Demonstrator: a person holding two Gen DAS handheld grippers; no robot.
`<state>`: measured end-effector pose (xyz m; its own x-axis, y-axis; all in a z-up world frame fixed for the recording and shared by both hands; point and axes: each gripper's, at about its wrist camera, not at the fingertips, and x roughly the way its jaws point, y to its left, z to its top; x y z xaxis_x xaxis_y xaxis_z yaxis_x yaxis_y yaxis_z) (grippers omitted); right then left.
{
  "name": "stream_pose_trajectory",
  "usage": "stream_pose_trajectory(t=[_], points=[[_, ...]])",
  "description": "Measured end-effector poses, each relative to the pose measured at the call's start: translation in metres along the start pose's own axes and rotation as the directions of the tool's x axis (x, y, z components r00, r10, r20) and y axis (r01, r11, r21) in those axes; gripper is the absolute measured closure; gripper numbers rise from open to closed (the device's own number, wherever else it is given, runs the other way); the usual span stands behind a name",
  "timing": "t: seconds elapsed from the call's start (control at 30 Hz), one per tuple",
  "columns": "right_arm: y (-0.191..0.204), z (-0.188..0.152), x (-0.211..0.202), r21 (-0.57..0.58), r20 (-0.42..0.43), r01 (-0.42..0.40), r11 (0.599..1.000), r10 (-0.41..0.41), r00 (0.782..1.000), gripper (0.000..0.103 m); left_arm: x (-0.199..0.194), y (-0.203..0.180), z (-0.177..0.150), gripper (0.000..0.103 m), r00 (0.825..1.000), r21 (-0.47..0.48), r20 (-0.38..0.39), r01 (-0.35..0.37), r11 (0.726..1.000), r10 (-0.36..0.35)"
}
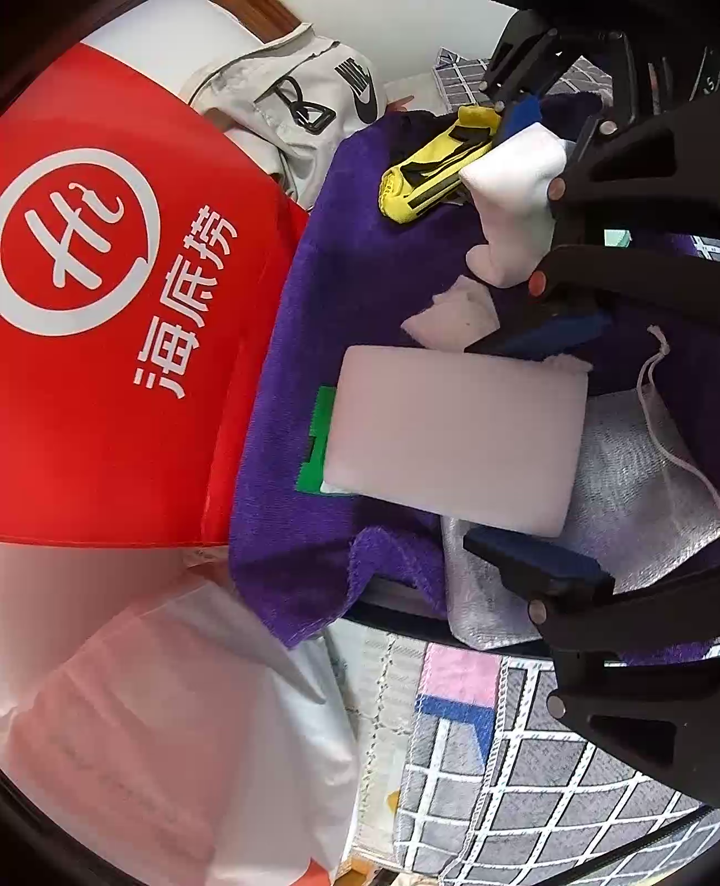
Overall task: Organize soft objects
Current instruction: 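Lower the foam block and gloves onto the towel and open both tools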
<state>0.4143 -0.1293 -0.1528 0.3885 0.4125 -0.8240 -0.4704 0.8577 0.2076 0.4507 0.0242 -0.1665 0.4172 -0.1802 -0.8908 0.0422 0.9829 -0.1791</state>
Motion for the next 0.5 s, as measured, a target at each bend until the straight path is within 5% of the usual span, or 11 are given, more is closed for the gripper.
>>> stream_pose_trajectory(t=[0.27,0.5], points=[[0.003,0.001,-0.016,-0.042,0.037,0.056,0.998,-0.054,0.998,0.03,0.002,-0.006,-0.003,0.033,1.0,0.014,-0.005,-0.014,1.0,0.014],[0.001,0.001,-0.024,-0.039,0.047,0.084,0.996,-0.082,0.996,0.03,-0.006,-0.012,-0.004,0.012,0.999,0.042,0.017,-0.038,0.998,0.037]])
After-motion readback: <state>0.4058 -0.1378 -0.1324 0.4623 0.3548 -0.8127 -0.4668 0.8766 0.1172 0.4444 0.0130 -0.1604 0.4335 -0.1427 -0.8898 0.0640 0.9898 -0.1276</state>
